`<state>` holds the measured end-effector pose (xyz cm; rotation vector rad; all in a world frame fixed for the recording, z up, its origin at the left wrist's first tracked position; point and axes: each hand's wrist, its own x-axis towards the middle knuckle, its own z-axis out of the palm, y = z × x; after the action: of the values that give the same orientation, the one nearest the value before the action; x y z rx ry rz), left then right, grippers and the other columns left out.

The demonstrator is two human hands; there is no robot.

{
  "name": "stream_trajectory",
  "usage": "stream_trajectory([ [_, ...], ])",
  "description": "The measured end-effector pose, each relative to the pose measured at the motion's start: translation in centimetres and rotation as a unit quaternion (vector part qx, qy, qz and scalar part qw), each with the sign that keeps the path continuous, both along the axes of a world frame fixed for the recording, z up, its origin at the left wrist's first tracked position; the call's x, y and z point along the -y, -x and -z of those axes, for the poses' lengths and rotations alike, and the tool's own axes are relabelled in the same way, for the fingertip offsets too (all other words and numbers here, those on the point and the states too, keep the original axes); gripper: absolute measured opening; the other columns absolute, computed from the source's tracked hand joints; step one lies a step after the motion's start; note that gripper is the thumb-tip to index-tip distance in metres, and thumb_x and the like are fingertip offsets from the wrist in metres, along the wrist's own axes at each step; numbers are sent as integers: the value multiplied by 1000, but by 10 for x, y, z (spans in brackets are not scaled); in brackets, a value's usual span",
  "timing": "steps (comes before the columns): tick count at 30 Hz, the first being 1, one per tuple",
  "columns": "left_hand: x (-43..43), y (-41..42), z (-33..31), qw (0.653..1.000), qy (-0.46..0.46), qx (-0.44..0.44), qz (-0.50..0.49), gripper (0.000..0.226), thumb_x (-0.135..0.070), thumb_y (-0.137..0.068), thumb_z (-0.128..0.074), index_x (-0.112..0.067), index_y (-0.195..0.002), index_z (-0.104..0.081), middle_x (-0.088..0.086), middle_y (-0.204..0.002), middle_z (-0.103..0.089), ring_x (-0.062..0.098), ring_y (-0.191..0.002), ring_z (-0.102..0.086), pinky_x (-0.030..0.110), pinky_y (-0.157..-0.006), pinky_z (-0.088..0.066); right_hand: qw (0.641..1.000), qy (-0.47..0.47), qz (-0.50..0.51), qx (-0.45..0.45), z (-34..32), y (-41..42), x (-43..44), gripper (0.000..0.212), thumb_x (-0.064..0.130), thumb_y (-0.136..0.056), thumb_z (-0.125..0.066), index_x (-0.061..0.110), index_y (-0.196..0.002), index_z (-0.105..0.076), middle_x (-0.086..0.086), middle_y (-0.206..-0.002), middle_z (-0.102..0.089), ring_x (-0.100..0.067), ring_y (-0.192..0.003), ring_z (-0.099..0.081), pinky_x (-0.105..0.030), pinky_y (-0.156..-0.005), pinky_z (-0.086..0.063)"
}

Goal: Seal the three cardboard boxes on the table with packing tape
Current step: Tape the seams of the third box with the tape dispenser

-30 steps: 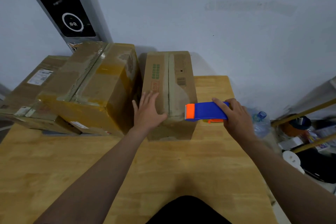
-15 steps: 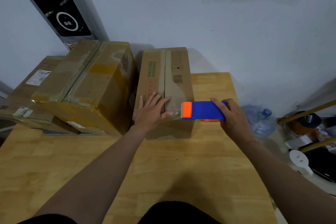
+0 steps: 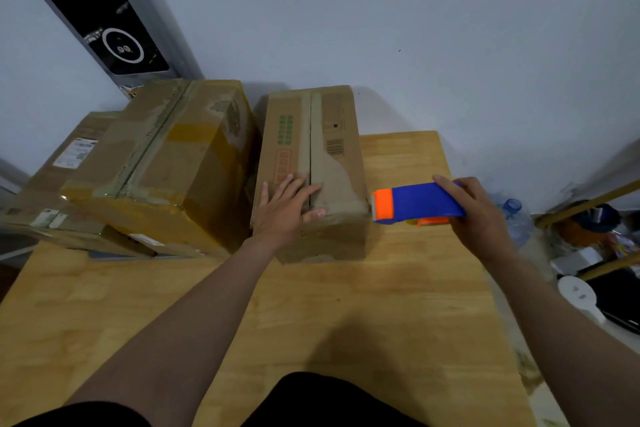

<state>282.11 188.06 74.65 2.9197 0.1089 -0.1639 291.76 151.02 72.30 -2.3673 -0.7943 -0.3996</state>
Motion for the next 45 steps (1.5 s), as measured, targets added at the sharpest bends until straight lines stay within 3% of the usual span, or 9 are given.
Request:
stream_trajectory([
  [8,18,-8,-8,996,4,-90,-21,67,-66,-102,-25,-34,-160,-14,-5,-171,9,35,-154,23,77,-111,16,999,-12,12,-34,6,2,-17,59,31,-90,-55,26,-149,-49,-9,-111,-51,-27,-88,-56,-47,-68,-53],
  [13,33,-16,-5,992,-33,-116,-38,98,-84,-87,-34,-26,-161,-5,6,-170,12,44,-151,23,81,-107,15,999,3,12,-39,5,4,-18,60,39,-91,-52,27,-150,-46,-9,-110,-51,-27,-89,-56,-48,-67,-54],
  [15,44,-22,-5,994,-24,-106,-30,96,-84,-87,-35,-28,-161,-6,10,-169,11,44,-152,22,79,-110,14,999,8,12,-36,6,5,-18,62,40,-89,-55,26,-150,-46,-10,-110,-52,-26,-89,-56,-46,-66,-54],
  [23,51,-47,-3,993,109,-52,6,58,-65,-102,-34,-42,-154,-29,-5,-170,-3,24,-157,14,66,-119,15,998,36,34,-23,11,9,-16,77,8,-85,-75,31,-150,-43,-6,-110,-51,-22,-89,-55,-34,-63,-48],
  [29,45,-37,1,998,38,-20,35,75,-77,-90,-45,-47,-156,-24,-7,-170,-7,22,-157,6,60,-124,4,999,34,30,-26,11,5,-18,75,5,-85,-73,30,-149,-44,-6,-109,-52,-23,-87,-55,-34,-63,-47],
  [35,47,-35,2,999,11,-16,40,79,-79,-89,-37,-42,-158,-24,-5,-171,-6,24,-158,7,60,-124,3,998,45,23,-23,10,5,-15,74,9,-86,-69,31,-150,-42,-8,-110,-51,-25,-88,-55,-39,-65,-52],
  [38,46,-33,1,999,10,-17,41,86,-84,-83,-26,-42,-158,-23,-5,-171,-5,24,-158,7,60,-124,5,998,54,17,-13,12,5,-13,78,5,-84,-71,30,-151,-40,-8,-111,-51,-25,-89,-55,-42,-66,-53],
  [43,43,-33,1,999,22,-12,39,79,-80,-88,-33,-44,-157,-25,-7,-171,-6,21,-158,6,59,-124,7,999,42,11,7,3,1,-2,82,-3,-81,-70,30,-150,-40,-9,-113,-53,-26,-90,-57,-42,-65,-53],
  [45,43,-32,0,999,27,-11,40,84,-85,-82,-26,-45,-156,-26,-8,-171,-8,21,-158,5,58,-124,7,999,47,2,15,1,-1,1,83,-5,-82,-70,32,-150,-40,-8,-114,-53,-27,-91,-58,-42,-65,-53],
])
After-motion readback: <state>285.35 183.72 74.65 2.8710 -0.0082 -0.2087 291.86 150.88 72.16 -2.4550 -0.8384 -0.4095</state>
